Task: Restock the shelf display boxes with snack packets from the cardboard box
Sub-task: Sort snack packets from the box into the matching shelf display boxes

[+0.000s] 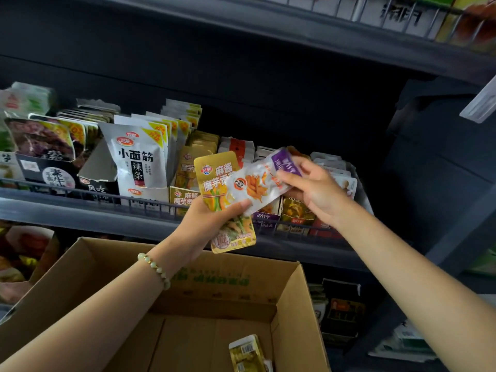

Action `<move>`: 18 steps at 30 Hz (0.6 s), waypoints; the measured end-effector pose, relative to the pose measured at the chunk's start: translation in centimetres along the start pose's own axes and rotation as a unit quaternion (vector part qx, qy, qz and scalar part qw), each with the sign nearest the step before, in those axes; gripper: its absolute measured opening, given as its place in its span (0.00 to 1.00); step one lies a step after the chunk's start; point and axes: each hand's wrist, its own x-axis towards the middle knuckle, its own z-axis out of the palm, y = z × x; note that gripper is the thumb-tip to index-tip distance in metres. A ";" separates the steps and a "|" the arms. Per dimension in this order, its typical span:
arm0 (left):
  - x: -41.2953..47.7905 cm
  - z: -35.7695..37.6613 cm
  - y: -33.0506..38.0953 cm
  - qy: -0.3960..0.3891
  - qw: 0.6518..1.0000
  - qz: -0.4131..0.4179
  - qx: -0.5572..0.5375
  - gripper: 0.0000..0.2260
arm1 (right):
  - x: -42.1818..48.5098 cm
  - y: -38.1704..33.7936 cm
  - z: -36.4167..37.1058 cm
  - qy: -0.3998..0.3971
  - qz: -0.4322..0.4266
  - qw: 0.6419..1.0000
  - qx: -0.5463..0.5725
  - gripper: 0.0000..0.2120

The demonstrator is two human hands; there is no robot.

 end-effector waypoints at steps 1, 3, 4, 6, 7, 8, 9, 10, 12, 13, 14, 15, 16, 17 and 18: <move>0.3 -0.2 -0.1 0.010 1.000 -0.021 -0.004 0.11 | 0.3 -0.2 -0.5 0.025 -0.045 0.996 -0.066 0.12; 0.9 -0.7 -0.3 0.031 0.997 -0.068 -0.012 0.09 | 1.1 -0.9 -1.5 0.085 -0.113 0.973 -0.185 0.14; 1.2 -0.9 -0.4 0.038 0.996 -0.085 -0.010 0.09 | 1.6 -1.2 -2.1 0.097 -0.135 0.959 -0.230 0.14; 1.4 -1.3 -0.7 0.041 0.993 -0.107 0.001 0.12 | 3.0 -1.5 -2.8 0.075 -0.157 0.933 -0.317 0.14; 1.5 -1.4 -0.8 0.039 0.993 -0.115 0.009 0.14 | 3.6 -1.5 -3.0 0.049 -0.155 0.920 -0.356 0.14; 1.5 -1.6 -0.9 0.034 0.992 -0.122 0.017 0.16 | 4.3 -1.3 -3.0 0.021 -0.145 0.911 -0.386 0.15; 1.4 -1.7 -0.9 0.028 0.992 -0.124 0.029 0.16 | 4.8 -1.0 -2.9 -0.005 -0.133 0.904 -0.406 0.15; 1.3 -1.7 -0.9 0.017 0.992 -0.120 0.044 0.14 | 5.2 -0.6 -2.7 -0.022 -0.126 0.900 -0.417 0.15; 1.1 -1.6 -0.7 -0.008 0.991 -0.105 0.078 0.11 | 5.8 0.1 -2.2 -0.028 -0.129 0.899 -0.417 0.14; 1.0 -1.5 -0.6 -0.017 0.991 -0.097 0.093 0.11 | 6.1 0.2 -1.8 -0.029 -0.132 0.899 -0.416 0.13; 0.9 -1.5 -0.6 -0.021 0.990 -0.092 0.105 0.11 | 6.4 0.3 -1.6 -0.028 -0.131 0.900 -0.415 0.13; 0.9 -1.6 -0.6 -0.023 0.989 -0.088 0.113 0.10 | 6.6 0.3 -1.3 -0.026 -0.128 0.901 -0.414 0.13; 0.9 -1.7 -0.5 -0.023 0.989 -0.086 0.116 0.10 | 6.9 0.3 -1.3 -0.021 -0.121 0.900 -0.418 0.13; 0.9 -1.8 -0.5 -0.021 0.989 -0.084 0.119 0.10 | 7.0 0.3 -1.2 -0.018 -0.112 0.897 -0.428 0.12; 1.0 -1.9 -0.5 -0.020 0.989 -0.082 0.121 0.10 | 7.2 0.4 -1.3 -0.021 -0.098 0.891 -0.442 0.12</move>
